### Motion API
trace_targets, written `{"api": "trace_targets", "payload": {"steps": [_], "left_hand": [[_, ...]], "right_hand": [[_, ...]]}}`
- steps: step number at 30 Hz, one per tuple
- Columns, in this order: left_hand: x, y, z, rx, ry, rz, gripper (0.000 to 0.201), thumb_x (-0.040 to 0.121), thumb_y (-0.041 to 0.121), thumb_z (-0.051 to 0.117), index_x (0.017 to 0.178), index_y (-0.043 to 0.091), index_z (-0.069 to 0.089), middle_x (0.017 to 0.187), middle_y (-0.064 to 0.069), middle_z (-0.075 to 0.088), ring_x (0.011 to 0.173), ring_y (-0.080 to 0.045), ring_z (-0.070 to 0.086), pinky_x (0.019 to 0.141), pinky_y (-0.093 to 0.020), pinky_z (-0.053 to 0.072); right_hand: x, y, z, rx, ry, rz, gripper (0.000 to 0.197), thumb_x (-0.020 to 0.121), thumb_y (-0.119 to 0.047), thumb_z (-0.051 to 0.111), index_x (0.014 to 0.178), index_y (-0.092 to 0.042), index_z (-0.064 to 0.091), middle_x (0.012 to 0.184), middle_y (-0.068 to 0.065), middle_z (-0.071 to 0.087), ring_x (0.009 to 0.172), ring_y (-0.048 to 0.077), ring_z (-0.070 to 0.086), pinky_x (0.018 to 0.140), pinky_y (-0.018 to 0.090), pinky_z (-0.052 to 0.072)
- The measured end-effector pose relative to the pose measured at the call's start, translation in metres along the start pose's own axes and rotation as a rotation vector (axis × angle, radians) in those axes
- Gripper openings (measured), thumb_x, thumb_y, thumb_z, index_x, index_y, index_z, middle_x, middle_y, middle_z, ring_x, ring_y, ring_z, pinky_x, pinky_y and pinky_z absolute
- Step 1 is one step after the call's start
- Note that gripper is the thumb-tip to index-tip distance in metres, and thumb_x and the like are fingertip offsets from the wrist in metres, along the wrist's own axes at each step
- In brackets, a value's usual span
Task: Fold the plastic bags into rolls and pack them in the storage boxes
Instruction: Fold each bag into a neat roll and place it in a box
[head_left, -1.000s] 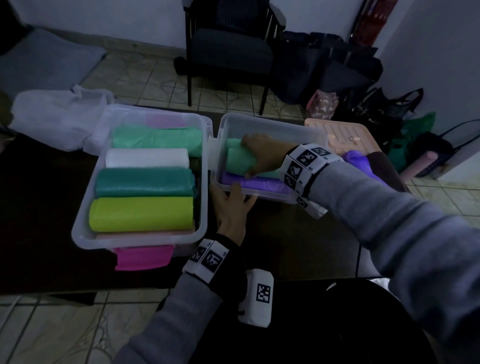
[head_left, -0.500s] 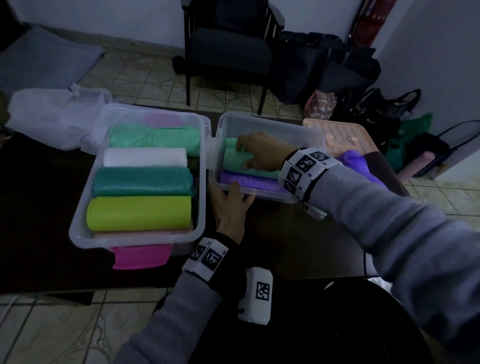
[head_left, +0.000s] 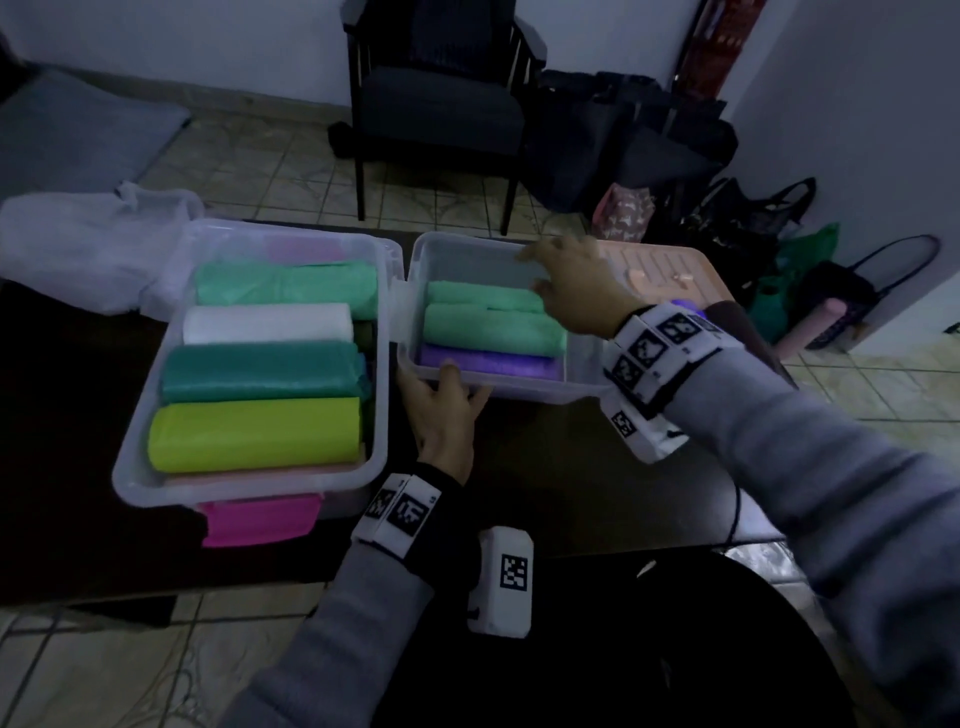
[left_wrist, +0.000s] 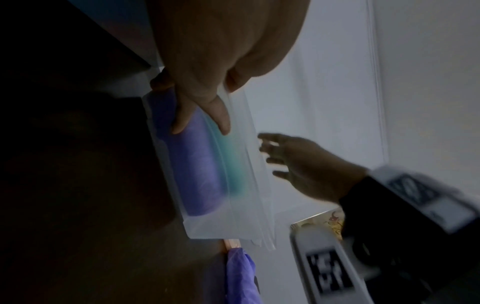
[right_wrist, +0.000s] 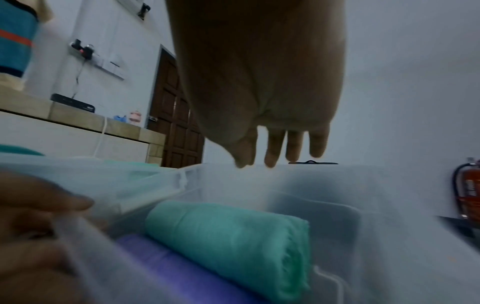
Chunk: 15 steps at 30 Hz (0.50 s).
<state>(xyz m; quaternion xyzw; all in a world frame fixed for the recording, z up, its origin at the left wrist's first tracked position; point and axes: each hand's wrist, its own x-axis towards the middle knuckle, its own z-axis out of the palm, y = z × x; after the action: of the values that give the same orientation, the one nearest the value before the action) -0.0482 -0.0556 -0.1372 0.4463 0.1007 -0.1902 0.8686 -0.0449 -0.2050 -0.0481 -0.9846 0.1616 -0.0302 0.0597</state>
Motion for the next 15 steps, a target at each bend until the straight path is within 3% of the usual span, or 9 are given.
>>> {"api": "trace_targets", "payload": {"steps": [3, 6, 8, 11, 13, 15], "left_hand": [[0.001, 0.003, 0.008, 0.080, 0.053, 0.016, 0.060, 0.097, 0.006, 0.043, 0.149, 0.025, 0.019, 0.152, -0.007, 0.024, 0.129, -0.030, 0.042, 0.067, -0.023, 0.055], [0.002, 0.004, 0.015, 0.098, 0.102, 0.019, 0.059, 0.098, 0.007, 0.043, 0.149, 0.022, 0.018, 0.153, -0.007, 0.021, 0.132, -0.029, 0.039, 0.081, -0.028, 0.051], [0.004, 0.006, 0.019, 0.101, 0.123, 0.021, 0.058, 0.097, 0.007, 0.044, 0.149, 0.020, 0.020, 0.153, -0.007, 0.023, 0.132, -0.029, 0.038, 0.082, -0.028, 0.050], [0.009, 0.010, 0.025, 0.085, 0.146, -0.005, 0.055, 0.097, 0.009, 0.046, 0.147, 0.017, 0.025, 0.149, -0.008, 0.030, 0.129, -0.028, 0.041, 0.069, -0.024, 0.054], [0.010, 0.011, 0.029, 0.082, 0.173, -0.010, 0.053, 0.097, 0.012, 0.048, 0.146, 0.016, 0.028, 0.147, -0.009, 0.032, 0.126, -0.029, 0.043, 0.059, -0.021, 0.055], [0.009, 0.011, 0.030, 0.136, 0.215, -0.006, 0.053, 0.096, 0.016, 0.050, 0.145, 0.017, 0.030, 0.146, -0.009, 0.034, 0.125, -0.029, 0.045, 0.066, -0.024, 0.054]], "right_hand": [[-0.024, 0.027, 0.000, 0.015, 0.117, 0.192, 0.040, 0.091, -0.009, 0.047, 0.132, -0.013, 0.047, 0.134, 0.018, 0.039, 0.126, 0.035, 0.032, 0.102, 0.039, 0.031], [-0.042, 0.041, 0.003, 0.117, 0.005, 0.434, 0.043, 0.095, -0.014, 0.047, 0.136, -0.007, 0.038, 0.137, 0.022, 0.035, 0.126, 0.040, 0.036, 0.103, 0.043, 0.032], [-0.047, 0.048, 0.008, 0.229, -0.074, 0.493, 0.037, 0.097, -0.016, 0.045, 0.131, -0.001, 0.042, 0.131, 0.022, 0.047, 0.117, 0.036, 0.050, 0.090, 0.036, 0.044], [-0.049, 0.053, 0.018, 0.498, -0.078, 0.523, 0.033, 0.098, -0.017, 0.042, 0.125, -0.001, 0.051, 0.118, 0.020, 0.059, 0.079, 0.027, 0.064, 0.052, 0.023, 0.048], [-0.048, 0.056, 0.022, 0.579, -0.053, 0.548, 0.035, 0.099, -0.020, 0.042, 0.130, -0.004, 0.049, 0.117, 0.016, 0.060, 0.060, 0.015, 0.057, 0.048, 0.018, 0.045], [-0.047, 0.059, 0.025, 0.628, -0.036, 0.554, 0.037, 0.100, -0.022, 0.042, 0.133, -0.005, 0.048, 0.117, 0.016, 0.061, 0.056, 0.011, 0.053, 0.048, 0.018, 0.043]]}}
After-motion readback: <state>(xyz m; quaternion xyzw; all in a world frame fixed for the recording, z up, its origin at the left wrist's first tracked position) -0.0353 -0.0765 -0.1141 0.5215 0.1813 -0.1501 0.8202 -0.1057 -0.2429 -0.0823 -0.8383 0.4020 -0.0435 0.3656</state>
